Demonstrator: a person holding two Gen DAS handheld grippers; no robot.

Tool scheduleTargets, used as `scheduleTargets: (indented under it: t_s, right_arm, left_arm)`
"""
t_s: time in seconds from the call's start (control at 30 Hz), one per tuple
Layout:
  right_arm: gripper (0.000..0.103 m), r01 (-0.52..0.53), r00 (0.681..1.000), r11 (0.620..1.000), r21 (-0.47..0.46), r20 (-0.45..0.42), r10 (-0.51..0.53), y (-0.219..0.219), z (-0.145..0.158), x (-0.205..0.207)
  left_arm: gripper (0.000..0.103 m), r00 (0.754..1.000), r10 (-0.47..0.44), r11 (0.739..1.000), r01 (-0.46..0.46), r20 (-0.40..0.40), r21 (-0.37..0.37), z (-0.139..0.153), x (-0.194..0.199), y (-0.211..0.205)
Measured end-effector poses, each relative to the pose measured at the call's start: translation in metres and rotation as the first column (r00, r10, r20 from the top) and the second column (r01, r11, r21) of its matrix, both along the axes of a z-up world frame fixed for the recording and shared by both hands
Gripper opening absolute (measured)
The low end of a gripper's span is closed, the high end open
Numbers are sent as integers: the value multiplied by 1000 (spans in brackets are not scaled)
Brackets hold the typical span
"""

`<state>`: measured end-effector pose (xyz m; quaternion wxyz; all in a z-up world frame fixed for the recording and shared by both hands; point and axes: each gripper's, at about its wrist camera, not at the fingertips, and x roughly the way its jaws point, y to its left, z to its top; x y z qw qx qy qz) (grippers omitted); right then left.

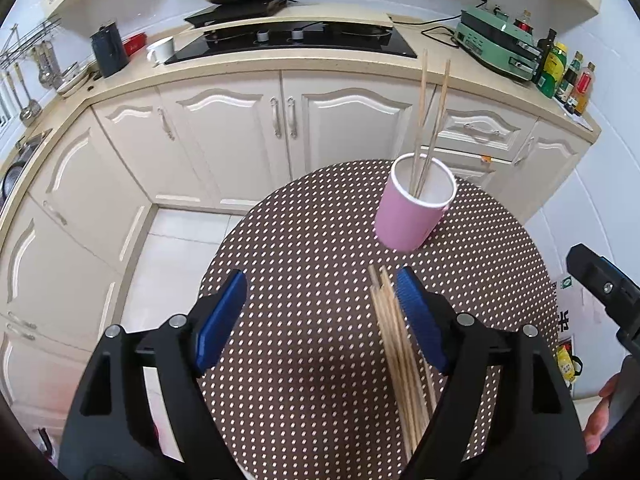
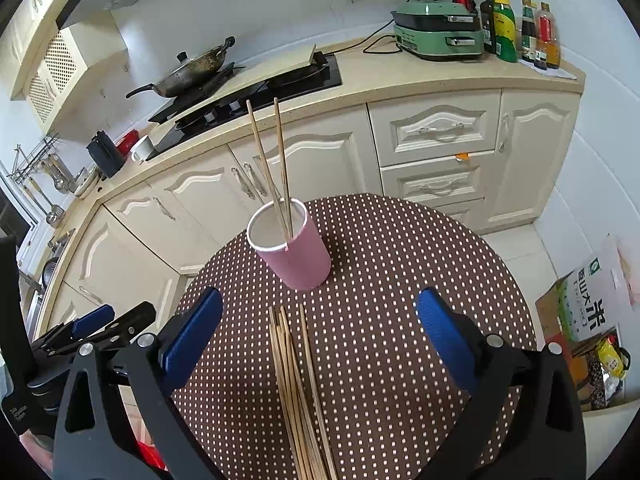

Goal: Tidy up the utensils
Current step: 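Withdraw both grippers from the cup back to the chopstick pile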

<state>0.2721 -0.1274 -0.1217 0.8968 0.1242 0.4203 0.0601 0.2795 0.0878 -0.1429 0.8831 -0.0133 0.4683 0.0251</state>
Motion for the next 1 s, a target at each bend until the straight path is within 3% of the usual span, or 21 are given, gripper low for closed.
scheduleTargets:
  t_s: [0.43, 1.0]
  right_arm:
    - [95, -25, 996, 999, -39, -82, 22, 7, -33, -25]
    - [95, -64, 964, 993, -104, -262, 35, 27, -112, -21]
  left_arm:
    - [78, 996, 38, 999, -39, -80, -15, -29, -37, 14]
    - [78, 971, 22, 998, -35, -238, -49, -98, -47, 18]
